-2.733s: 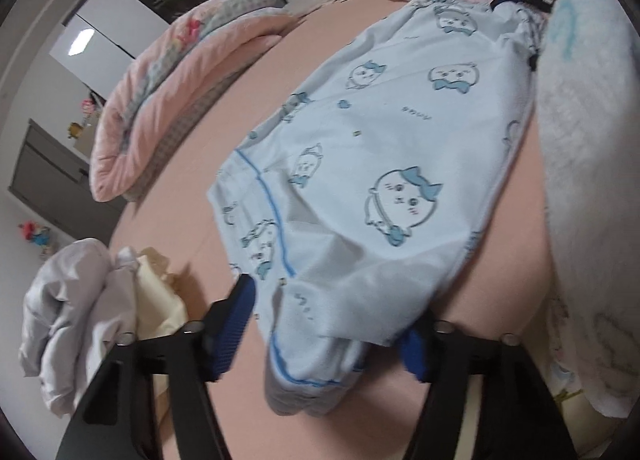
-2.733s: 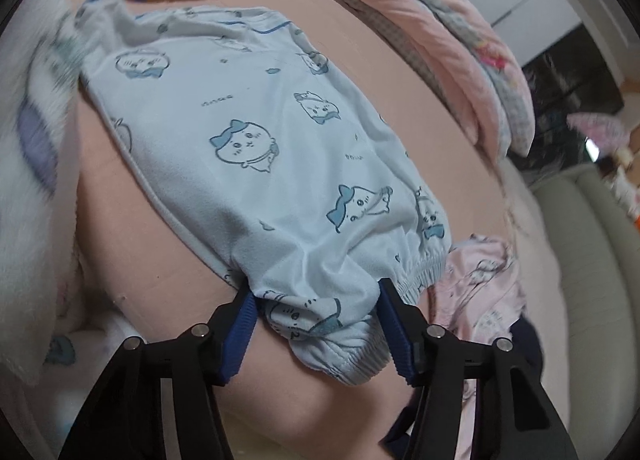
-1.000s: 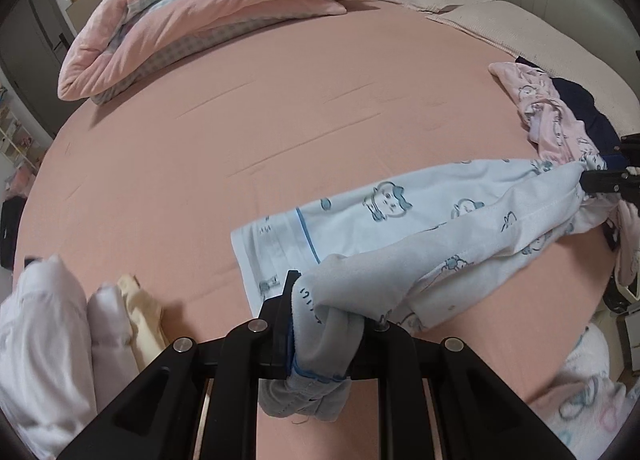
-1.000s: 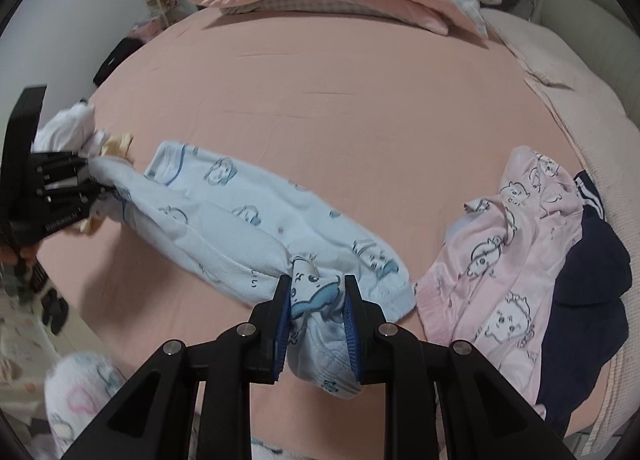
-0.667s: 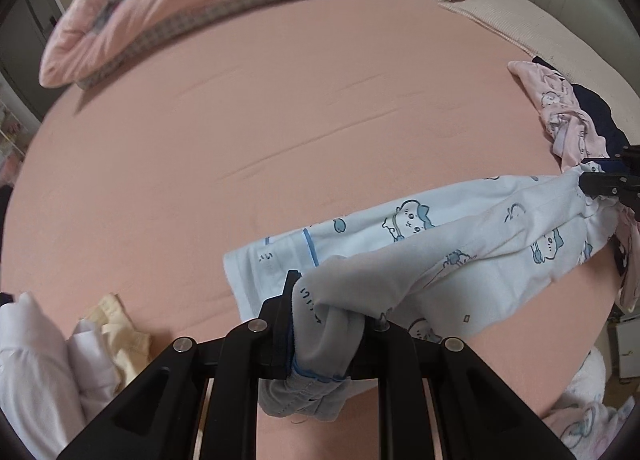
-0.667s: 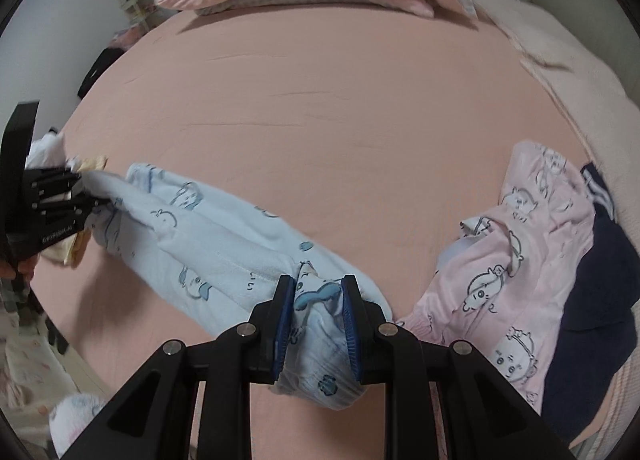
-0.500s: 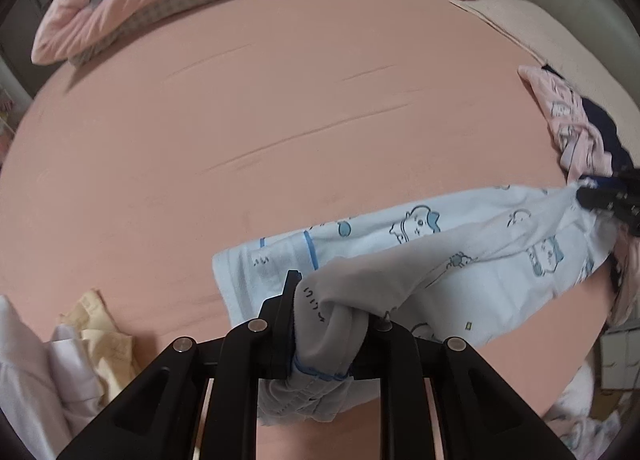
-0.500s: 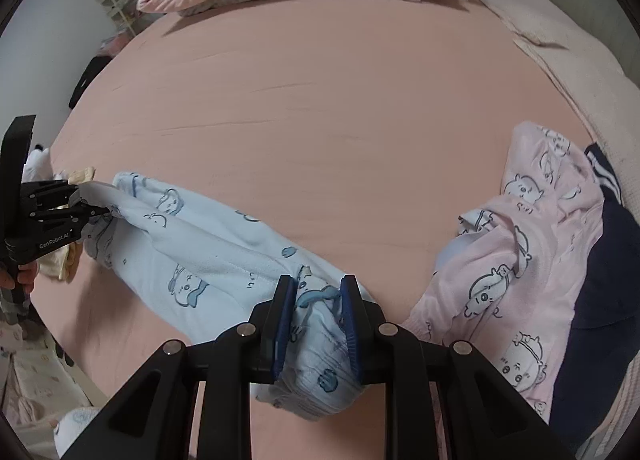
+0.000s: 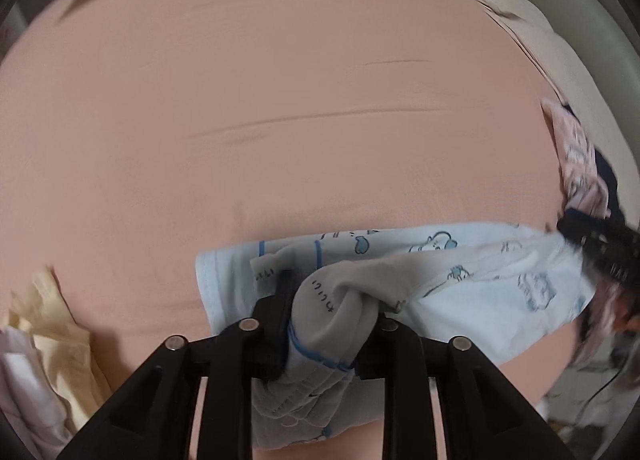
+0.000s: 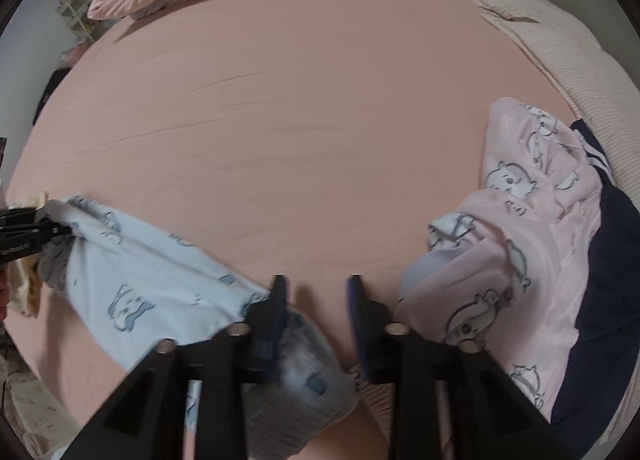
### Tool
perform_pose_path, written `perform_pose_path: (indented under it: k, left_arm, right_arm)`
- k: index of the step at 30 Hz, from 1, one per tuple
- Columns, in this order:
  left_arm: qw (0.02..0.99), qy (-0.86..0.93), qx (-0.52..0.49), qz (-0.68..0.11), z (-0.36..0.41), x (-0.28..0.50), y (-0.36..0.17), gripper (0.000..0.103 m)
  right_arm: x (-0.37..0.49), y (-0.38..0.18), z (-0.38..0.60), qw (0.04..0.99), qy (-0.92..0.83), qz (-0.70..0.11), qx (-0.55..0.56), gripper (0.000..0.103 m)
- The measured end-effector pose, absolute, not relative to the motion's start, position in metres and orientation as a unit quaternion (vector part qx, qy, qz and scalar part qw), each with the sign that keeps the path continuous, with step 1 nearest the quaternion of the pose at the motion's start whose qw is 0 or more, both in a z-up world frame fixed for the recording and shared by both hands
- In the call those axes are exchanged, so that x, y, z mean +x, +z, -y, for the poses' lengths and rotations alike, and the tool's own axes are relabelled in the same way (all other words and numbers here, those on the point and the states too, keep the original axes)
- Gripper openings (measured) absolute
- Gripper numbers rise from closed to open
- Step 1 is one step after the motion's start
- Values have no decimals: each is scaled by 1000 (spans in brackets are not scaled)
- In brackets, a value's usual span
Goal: Fold clothes
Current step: 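Open both grippers and withdraw from the pants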
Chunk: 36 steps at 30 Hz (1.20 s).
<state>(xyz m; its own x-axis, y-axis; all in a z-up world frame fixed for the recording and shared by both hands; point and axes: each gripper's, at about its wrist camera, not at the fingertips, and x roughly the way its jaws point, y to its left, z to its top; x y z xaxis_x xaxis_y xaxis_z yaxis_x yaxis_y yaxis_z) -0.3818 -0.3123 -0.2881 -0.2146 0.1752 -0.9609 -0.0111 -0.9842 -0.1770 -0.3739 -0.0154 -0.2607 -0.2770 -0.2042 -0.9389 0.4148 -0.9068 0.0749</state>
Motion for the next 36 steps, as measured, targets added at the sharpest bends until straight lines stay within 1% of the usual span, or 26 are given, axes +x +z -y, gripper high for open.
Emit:
perform_pose_path:
  k: [1,2,3,4,5,6,7,9,10,14,18,20,23,25,27,30,32,36]
  left_arm:
    - [56,776,-625,69,313,-381,-287,29]
    - [48,776,-625,65,314,-380,-284,44]
    - [31,780,-623,52,314,-378,-281,71]
    - [12,788,-615,37,314,-376,-276,80]
    - [-7,795,-606,23,315,-375,-271,84]
    - [-23,802,-596,12,316,-372,-266,84]
    - [-25,808,-589,22,319,-369,-261,84]
    - [-19,809,-585,56,326,-365,-251,84]
    - [-19,811,-580,71,329,-361,-246,84]
    - [-20,825,-558,86,328,-338,-226,84]
    - [-29,830,-548,104,328,-311,-222,84]
    - [-28,830,-543,122,330,-297,-223,84]
    - [-24,830,-536,151,325,-272,-227,84]
    - [-19,827,-534,175,317,-259,-229,84]
    - [-18,823,-531,202,317,-251,-234,84]
    - [-19,816,-528,234,313,-243,-239,84]
    - [-19,816,-528,237,308,-239,-241,84]
    - [-36,824,-530,198,293,-226,-245,84]
  right_arm:
    - [-374,-258,14,188,-797,-91,567,53]
    - [-375,-256,12,180,-800,-90,565,55]
    - [-375,-251,10,178,-802,-80,565,55]
    - [-375,-247,7,177,-803,-70,565,55]
    - [-375,-242,4,174,-804,-58,566,55]
    - [-374,-236,0,172,-805,-47,567,56]
    - [-372,-228,-4,168,-810,-30,561,59]
    - [-368,-216,-11,169,-814,-8,555,65]
    - [-364,-211,-14,168,-816,2,553,66]
    - [-346,-192,-20,174,-822,23,542,67]
    - [-331,-183,-30,160,-825,17,542,67]
    - [-321,-188,-40,151,-820,37,550,67]
    - [-305,-197,-50,156,-807,100,561,67]
    - [-296,-203,-56,165,-795,151,564,73]
    - [-286,-206,-57,181,-784,187,564,73]
    - [-275,-211,-57,174,-778,205,567,74]
    - [-269,-214,-55,169,-776,212,570,74]
    - [-258,-222,-56,157,-768,245,570,74]
